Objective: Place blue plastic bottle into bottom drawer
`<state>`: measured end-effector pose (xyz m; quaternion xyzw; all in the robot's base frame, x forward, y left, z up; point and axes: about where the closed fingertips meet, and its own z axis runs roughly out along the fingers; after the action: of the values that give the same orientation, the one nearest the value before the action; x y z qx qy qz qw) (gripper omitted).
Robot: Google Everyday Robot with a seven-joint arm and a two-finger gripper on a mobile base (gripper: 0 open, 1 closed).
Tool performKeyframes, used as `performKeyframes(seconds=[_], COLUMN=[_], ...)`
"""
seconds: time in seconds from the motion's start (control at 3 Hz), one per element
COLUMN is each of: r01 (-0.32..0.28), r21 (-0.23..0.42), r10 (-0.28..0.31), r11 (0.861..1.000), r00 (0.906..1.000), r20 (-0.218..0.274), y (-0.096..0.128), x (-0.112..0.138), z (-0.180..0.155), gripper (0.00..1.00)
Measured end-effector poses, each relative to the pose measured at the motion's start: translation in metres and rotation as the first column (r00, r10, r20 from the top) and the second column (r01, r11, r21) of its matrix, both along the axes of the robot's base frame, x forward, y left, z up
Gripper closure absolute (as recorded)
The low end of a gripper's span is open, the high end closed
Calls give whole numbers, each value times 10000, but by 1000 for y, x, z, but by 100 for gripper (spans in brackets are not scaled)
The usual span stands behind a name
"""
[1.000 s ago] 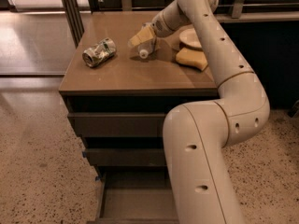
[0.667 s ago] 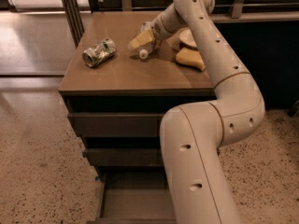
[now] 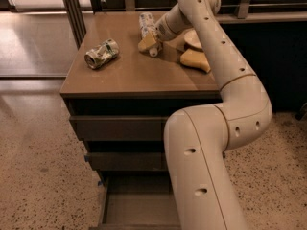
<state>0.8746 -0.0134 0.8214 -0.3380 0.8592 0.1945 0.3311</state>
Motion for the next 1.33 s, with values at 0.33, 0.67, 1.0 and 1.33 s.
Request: performKeyframes(seconds=[0.33, 0.67, 1.0, 1.33], r01=[0, -1, -1, -577], r21=[0, 0, 0, -7], r10=[0, 1, 1, 577], r11=[10000, 10000, 10000, 9983], r00=[10000, 10000, 10000, 9983], r20=[0, -1, -1, -121], y=[0, 0, 0, 3], x=[0, 0, 0, -13], z=[0, 0, 0, 2], gripper=[61, 85, 100, 100])
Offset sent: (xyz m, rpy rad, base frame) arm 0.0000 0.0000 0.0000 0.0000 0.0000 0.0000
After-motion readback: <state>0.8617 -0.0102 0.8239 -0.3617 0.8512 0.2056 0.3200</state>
